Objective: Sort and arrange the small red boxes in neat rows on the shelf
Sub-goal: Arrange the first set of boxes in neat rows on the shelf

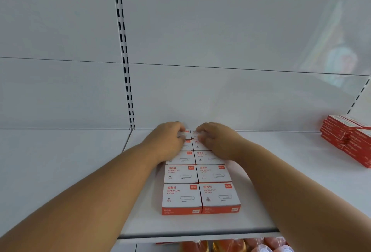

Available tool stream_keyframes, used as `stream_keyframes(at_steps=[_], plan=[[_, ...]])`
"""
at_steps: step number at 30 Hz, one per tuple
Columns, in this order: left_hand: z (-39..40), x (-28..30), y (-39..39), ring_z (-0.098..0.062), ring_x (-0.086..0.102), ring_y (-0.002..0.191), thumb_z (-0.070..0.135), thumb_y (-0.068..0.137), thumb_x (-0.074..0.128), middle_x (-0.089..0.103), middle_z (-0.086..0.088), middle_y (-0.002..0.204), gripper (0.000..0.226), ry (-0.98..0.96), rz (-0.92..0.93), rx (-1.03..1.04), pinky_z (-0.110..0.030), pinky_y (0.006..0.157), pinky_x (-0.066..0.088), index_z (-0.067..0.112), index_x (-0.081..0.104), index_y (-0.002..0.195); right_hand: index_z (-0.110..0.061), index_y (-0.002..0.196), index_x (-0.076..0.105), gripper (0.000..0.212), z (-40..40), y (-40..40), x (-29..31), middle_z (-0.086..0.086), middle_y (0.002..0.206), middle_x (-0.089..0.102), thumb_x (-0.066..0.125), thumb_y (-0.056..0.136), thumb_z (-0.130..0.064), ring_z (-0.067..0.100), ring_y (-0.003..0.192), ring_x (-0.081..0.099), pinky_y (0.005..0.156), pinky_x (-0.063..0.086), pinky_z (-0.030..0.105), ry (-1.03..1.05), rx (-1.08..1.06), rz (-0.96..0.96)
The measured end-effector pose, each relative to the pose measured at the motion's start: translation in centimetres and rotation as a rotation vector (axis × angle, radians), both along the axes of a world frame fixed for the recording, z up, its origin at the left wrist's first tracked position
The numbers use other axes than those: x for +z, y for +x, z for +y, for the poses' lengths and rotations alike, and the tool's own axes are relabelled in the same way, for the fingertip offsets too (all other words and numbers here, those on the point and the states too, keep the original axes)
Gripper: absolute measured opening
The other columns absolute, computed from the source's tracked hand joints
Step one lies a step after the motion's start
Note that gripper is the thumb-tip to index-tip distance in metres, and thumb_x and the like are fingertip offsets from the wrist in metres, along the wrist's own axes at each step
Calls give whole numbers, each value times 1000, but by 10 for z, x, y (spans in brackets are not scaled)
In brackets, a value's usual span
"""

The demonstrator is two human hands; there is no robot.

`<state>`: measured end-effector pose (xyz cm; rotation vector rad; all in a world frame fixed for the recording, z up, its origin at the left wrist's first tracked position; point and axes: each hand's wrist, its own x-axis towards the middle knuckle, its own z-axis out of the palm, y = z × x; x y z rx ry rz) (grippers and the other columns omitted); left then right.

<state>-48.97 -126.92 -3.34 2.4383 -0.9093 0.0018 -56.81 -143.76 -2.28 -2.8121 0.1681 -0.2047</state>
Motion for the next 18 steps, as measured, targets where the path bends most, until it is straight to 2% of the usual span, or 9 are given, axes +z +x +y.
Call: stream_keyframes(at_steps=[3,9,11,14,18], plan=[[-1,-3,0,-16,57,109,31,98,51,60,2,125,29,-11,-14,11,-33,93,49,21,59,125,-21,128,56,34,1,1,-1,-3,126,59,49,98,-34,16,113,53,90,38,25,69,-19,-8],[-3,-4,0,-15,55,109,30,98,52,60,3,124,28,-8,-40,8,-29,89,47,21,60,123,-22,126,57,33,1,1,-3,-4,124,59,50,97,-36,14,110,53,89,40,26,99,-35,-5],[-3,-1,-1,-15,54,110,30,99,51,58,3,127,28,-14,-25,7,-26,88,43,21,60,124,-24,127,57,33,2,0,-1,-4,126,59,49,98,-37,14,108,54,88,41,26,112,-44,22],[2,8,-6,-15,50,122,25,100,48,51,3,138,32,-52,-26,-6,-23,94,36,21,56,131,-28,130,56,36,2,-7,8,-5,131,56,47,98,-42,16,112,55,91,44,29,201,-71,42],[18,35,-31,-12,45,128,20,102,43,47,8,144,33,-63,-43,-53,-22,92,33,25,55,132,-27,134,54,39,6,-32,23,-8,145,46,47,99,-43,14,125,50,102,38,29,3,-15,-31]])
